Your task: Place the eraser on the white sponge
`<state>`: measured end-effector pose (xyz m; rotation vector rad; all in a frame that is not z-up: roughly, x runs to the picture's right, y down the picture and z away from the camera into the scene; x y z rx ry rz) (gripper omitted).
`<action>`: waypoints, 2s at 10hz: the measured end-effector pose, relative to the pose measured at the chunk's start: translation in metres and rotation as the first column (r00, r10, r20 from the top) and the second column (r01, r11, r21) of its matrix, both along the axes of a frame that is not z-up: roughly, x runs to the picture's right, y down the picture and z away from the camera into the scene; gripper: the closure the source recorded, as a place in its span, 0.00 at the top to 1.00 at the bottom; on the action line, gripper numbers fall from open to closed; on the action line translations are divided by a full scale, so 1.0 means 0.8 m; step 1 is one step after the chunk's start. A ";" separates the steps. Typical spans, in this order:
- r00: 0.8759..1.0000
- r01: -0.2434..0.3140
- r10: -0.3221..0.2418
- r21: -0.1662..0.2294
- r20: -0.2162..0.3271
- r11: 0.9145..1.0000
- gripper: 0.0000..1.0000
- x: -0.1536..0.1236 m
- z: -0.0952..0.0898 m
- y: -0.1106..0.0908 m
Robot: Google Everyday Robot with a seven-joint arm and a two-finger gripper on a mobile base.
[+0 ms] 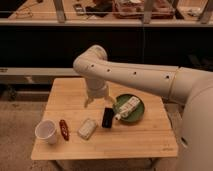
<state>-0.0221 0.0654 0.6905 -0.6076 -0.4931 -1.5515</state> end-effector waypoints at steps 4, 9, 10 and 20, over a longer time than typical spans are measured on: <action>0.996 -0.087 0.087 -0.013 0.014 0.996 0.80 0.005 0.044 0.019; 0.952 -0.306 0.306 -0.029 -0.010 0.952 0.80 0.041 0.176 0.130; 0.948 -0.317 0.317 -0.027 -0.020 0.948 0.80 0.048 0.183 0.134; 0.939 -0.342 0.340 0.031 0.048 0.939 0.80 0.047 0.173 0.117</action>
